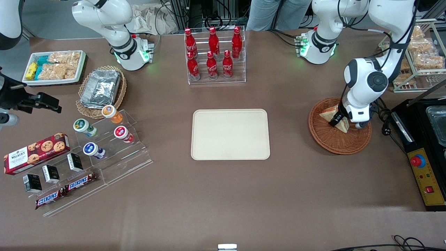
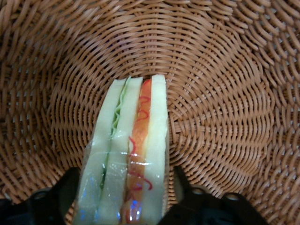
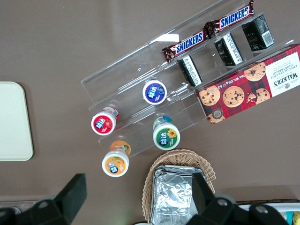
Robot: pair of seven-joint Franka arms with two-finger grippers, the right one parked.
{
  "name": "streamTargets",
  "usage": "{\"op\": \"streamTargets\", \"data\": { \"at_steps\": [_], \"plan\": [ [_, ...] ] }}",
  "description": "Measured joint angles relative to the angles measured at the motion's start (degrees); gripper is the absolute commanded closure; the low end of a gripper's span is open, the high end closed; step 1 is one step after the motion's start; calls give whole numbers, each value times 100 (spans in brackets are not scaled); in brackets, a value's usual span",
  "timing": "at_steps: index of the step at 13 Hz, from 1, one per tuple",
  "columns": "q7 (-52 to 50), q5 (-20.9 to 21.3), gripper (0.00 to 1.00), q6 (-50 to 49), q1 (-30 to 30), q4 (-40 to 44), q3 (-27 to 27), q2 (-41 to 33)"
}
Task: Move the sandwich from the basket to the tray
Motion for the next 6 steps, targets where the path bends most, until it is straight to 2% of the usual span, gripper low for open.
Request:
{"op": "streamTargets", "data": {
  "at_steps": [3, 4, 6],
  "plan": [
    [2, 0, 100, -175, 0, 122, -4, -260],
    [46, 1, 100, -640, -1, 289, -16, -526],
    [347, 0, 100, -2280, -12, 1091, -51, -1181]
  ]
}}
